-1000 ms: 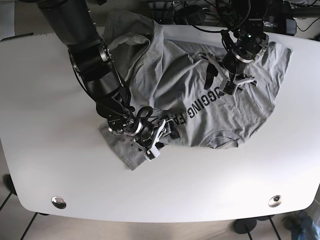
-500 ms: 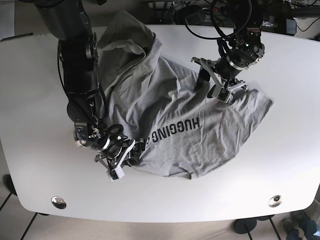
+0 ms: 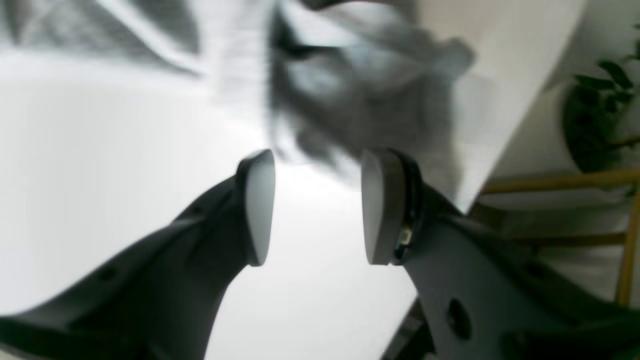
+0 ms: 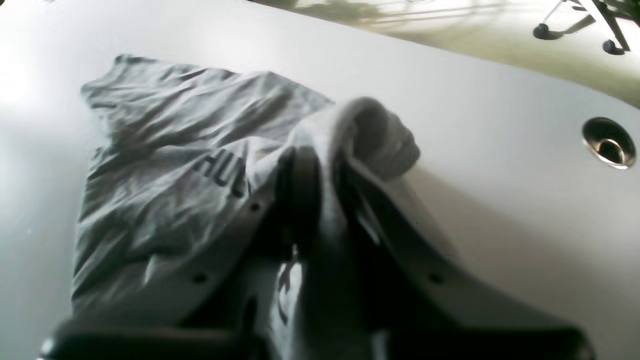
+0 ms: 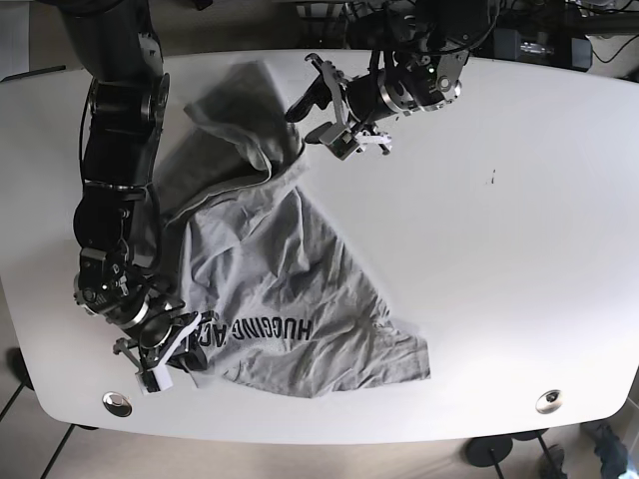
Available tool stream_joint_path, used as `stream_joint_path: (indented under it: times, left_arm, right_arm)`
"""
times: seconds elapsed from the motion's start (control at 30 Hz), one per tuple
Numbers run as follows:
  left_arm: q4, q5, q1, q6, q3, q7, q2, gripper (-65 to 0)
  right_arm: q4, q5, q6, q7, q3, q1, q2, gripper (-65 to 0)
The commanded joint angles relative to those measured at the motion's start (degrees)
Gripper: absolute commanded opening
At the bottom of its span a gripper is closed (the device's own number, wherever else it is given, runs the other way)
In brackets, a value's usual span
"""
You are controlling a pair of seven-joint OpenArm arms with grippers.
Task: Fold the T-shirt properly
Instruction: 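Lift the grey shirt with both grippers and shake it out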
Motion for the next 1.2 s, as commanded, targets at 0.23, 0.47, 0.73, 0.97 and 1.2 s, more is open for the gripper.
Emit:
stream_joint_path:
  times: [0.23, 0.47, 0.73, 0.97, 1.2]
  left_arm:
    - [-7.68, 9.87, -0.42, 0.57, 5.80, -7.60, 3.85, -31.0]
    - [-15.51, 11.63, -3.14, 3.47, 7.21, -9.09, 6.31, -27.1]
    - [-21.92, 11.72, -8.07, 3.73, 6.33, -9.00, 5.87, -65.0]
    - [-4.96, 11.28, -11.06, 4.70, -13.19, -2.85, 1.03, -65.0]
    - [5.68, 11.28, -35.32, 0.66, -21.28, 11.13, -6.62, -65.0]
  right_arm:
    - [1.13, 0.97, -0.32, 1.49, 0.36, 0.62, 0.43, -63.1]
    - [1.39, 0.97, -0.32, 1.49, 0.36, 0.36, 0.43, -63.1]
    - [2.71, 0.97, -0.32, 1.49, 0.45, 0.27, 0.43, -63.1]
    - [7.63, 0.62, -0.85, 1.49, 0.71, 1.85, 0.96, -62.9]
    - [-0.72, 0.53, -0.94, 1.49, 0.27, 17.15, 0.69, -62.9]
